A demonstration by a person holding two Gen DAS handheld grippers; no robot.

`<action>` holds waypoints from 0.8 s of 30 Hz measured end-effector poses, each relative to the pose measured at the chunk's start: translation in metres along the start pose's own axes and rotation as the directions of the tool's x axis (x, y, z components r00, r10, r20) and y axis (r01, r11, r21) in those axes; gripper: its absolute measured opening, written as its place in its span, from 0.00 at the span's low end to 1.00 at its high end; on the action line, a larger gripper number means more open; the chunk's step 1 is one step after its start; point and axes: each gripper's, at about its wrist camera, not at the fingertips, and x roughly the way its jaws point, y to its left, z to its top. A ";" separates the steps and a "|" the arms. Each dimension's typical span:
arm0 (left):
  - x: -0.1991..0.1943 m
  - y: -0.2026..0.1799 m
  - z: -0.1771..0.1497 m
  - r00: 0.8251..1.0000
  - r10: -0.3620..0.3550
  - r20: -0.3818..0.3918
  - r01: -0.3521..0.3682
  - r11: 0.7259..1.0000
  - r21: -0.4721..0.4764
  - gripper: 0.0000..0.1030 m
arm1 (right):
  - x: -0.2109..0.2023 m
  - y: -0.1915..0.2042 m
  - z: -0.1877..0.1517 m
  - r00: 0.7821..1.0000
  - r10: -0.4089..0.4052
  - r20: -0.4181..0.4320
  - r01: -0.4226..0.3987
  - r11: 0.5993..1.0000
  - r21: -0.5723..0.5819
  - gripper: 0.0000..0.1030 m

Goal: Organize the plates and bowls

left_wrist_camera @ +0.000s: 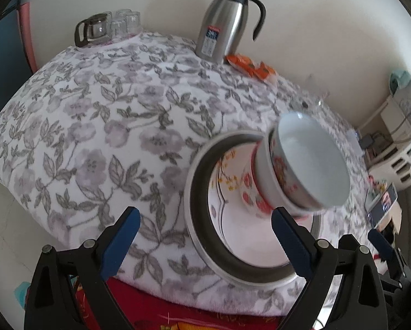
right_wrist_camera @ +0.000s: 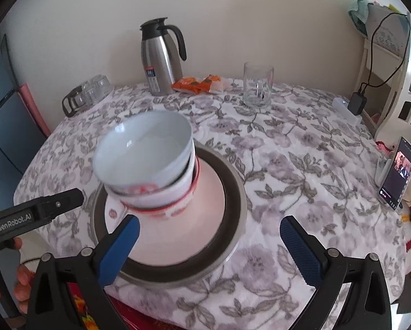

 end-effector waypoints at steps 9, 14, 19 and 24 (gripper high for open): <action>0.001 -0.022 -0.024 0.998 0.051 -0.030 -0.049 0.997 0.067 0.94 | 0.000 -0.015 -0.020 1.000 0.013 -0.023 -0.013 1.000 -0.010 1.00; 0.000 -0.026 -0.032 0.996 0.090 -0.025 -0.088 0.993 0.072 0.94 | 0.000 -0.024 -0.026 1.000 0.019 -0.023 -0.019 1.000 0.000 1.00; 0.003 -0.031 -0.043 0.988 0.147 -0.044 -0.142 0.985 0.098 0.94 | -0.003 -0.032 -0.029 0.999 0.030 -0.015 -0.029 0.999 0.022 1.00; 0.001 -0.036 -0.054 0.985 0.167 -0.038 -0.161 0.980 0.119 0.94 | -0.006 -0.036 -0.032 0.999 0.043 -0.007 -0.043 0.998 0.035 1.00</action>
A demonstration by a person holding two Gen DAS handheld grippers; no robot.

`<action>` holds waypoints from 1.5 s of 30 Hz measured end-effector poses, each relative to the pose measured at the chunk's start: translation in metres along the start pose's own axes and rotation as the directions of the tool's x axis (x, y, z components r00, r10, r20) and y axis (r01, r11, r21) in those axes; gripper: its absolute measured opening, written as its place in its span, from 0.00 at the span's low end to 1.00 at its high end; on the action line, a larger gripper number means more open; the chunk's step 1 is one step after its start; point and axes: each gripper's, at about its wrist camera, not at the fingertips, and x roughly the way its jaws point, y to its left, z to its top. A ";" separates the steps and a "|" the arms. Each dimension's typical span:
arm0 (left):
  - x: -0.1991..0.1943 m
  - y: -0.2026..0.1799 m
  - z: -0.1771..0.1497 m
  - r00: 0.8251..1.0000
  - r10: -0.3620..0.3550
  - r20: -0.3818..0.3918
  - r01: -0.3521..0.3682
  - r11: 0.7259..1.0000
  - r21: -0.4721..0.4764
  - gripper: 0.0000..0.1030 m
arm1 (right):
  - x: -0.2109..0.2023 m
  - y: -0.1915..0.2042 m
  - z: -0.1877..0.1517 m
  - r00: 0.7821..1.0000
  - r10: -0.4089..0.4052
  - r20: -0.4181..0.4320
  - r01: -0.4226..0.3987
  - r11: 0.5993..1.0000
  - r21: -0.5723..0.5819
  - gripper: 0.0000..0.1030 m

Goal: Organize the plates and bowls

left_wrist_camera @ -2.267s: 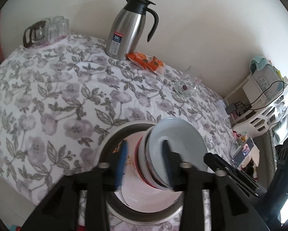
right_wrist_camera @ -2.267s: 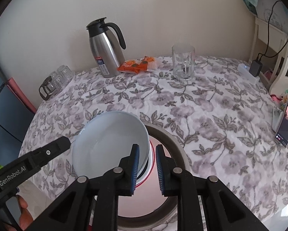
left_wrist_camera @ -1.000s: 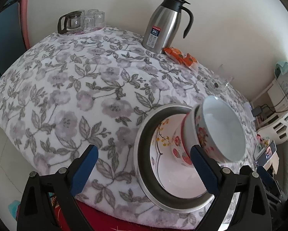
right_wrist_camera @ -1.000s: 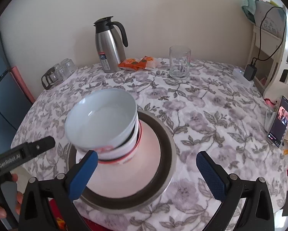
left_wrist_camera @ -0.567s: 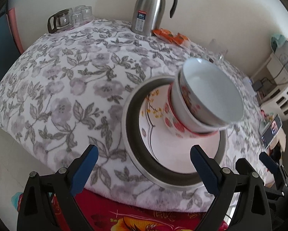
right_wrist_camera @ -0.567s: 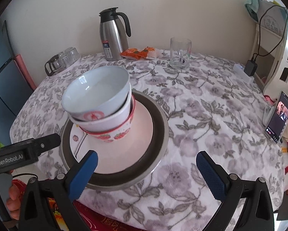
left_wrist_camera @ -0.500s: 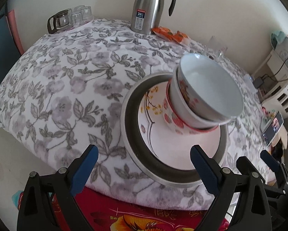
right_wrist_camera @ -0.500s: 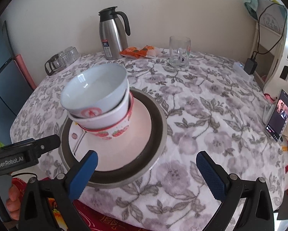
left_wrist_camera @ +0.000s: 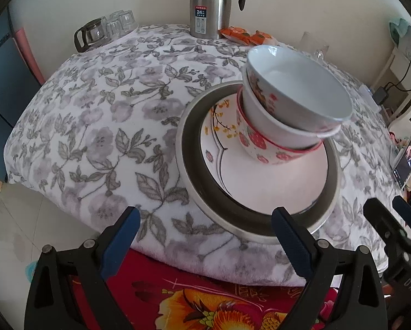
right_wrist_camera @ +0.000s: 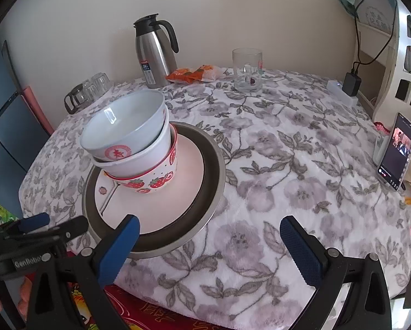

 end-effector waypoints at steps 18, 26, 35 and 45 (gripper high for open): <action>-0.001 0.004 -0.010 1.000 0.025 -0.004 -0.025 0.998 -0.056 0.94 | -0.006 -0.003 -0.005 1.000 0.010 -0.010 -0.010 1.000 -0.008 1.00; 0.000 0.005 -0.009 0.999 0.037 -0.003 -0.037 0.997 -0.067 0.94 | -0.006 -0.002 -0.005 1.000 0.010 -0.011 -0.010 1.000 -0.014 1.00; 0.001 0.005 -0.009 0.999 0.043 -0.002 -0.043 0.997 -0.069 0.94 | -0.004 0.000 -0.005 1.000 0.010 -0.020 -0.011 1.000 -0.022 1.00; 0.002 0.005 -0.009 0.999 0.047 0.001 -0.047 0.997 -0.064 0.94 | -0.002 0.000 -0.004 1.000 0.008 -0.030 -0.008 1.000 -0.021 1.00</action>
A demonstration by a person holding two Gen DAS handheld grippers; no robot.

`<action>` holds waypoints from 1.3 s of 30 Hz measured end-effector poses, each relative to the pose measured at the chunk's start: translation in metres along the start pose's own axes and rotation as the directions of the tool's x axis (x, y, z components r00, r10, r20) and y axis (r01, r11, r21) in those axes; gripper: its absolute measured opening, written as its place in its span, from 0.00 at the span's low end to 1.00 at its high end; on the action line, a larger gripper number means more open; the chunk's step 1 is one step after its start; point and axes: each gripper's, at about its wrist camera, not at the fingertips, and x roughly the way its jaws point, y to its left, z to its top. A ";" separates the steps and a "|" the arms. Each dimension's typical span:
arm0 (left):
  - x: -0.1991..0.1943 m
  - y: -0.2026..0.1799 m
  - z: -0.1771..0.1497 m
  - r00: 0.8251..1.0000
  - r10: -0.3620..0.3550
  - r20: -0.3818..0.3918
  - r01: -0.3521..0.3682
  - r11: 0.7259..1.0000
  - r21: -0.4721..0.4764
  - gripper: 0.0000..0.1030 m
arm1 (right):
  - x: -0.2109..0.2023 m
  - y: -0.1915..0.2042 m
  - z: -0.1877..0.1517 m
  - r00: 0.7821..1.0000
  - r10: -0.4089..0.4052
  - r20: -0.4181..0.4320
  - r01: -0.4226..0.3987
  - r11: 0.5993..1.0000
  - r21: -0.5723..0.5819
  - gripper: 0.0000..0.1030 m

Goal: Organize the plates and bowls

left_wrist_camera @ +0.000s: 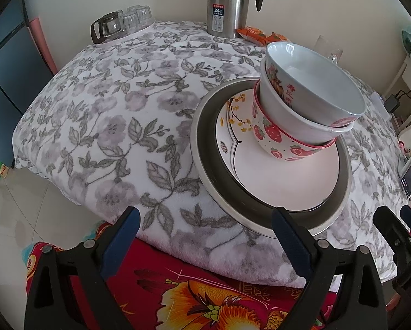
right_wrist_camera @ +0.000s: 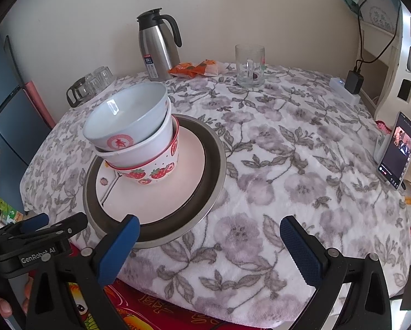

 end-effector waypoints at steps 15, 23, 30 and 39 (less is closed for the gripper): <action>-0.001 0.001 0.000 1.000 0.005 0.005 -0.005 1.000 -0.002 0.94 | 0.001 0.001 0.000 1.000 -0.001 -0.002 0.001 1.000 -0.001 1.00; -0.001 0.001 0.000 1.000 0.006 0.006 -0.006 1.000 -0.002 0.94 | 0.002 0.001 -0.001 1.000 -0.001 -0.005 0.001 1.000 -0.002 1.00; -0.003 0.001 0.000 1.000 0.018 0.018 -0.018 1.000 0.003 0.94 | 0.002 0.001 -0.001 1.000 -0.001 -0.005 0.001 1.000 -0.003 1.00; -0.003 0.000 0.000 1.000 0.017 0.019 -0.017 1.000 0.001 0.94 | 0.002 0.001 -0.001 1.000 -0.001 -0.005 0.001 1.000 -0.002 1.00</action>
